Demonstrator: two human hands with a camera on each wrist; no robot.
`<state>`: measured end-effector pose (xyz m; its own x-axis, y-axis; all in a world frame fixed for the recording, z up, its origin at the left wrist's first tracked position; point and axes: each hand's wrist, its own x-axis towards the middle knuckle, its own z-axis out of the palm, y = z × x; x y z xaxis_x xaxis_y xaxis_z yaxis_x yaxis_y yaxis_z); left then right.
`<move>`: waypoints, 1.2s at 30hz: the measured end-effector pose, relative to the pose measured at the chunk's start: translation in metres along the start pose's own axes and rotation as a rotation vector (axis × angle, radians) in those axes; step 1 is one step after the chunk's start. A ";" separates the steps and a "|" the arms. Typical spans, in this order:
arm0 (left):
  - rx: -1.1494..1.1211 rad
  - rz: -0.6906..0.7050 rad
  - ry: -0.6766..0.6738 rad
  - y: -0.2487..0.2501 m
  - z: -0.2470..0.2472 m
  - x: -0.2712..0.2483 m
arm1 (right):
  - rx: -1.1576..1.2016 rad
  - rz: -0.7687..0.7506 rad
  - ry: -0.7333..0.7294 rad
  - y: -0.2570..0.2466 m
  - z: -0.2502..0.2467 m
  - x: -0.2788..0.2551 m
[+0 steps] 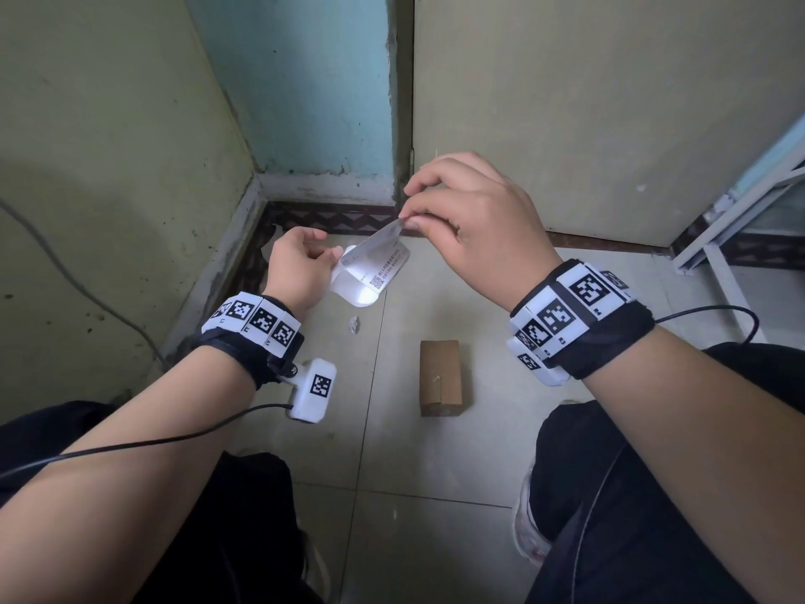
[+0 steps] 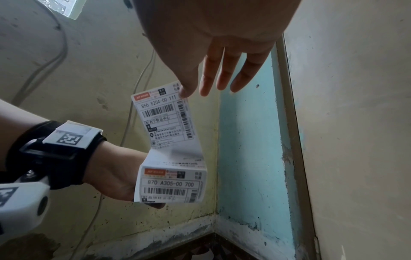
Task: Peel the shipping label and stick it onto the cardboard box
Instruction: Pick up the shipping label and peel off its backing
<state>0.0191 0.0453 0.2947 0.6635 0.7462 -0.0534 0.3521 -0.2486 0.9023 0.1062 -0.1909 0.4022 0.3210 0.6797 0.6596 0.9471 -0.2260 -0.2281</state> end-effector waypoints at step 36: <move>0.168 0.073 0.041 -0.021 0.004 -0.003 | 0.211 0.398 0.164 0.002 -0.018 0.013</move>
<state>0.0123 0.0458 0.2743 0.6649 0.7463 0.0307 0.4117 -0.4004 0.8187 0.1125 -0.1955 0.4234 0.6714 0.4464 0.5916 0.7338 -0.2887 -0.6149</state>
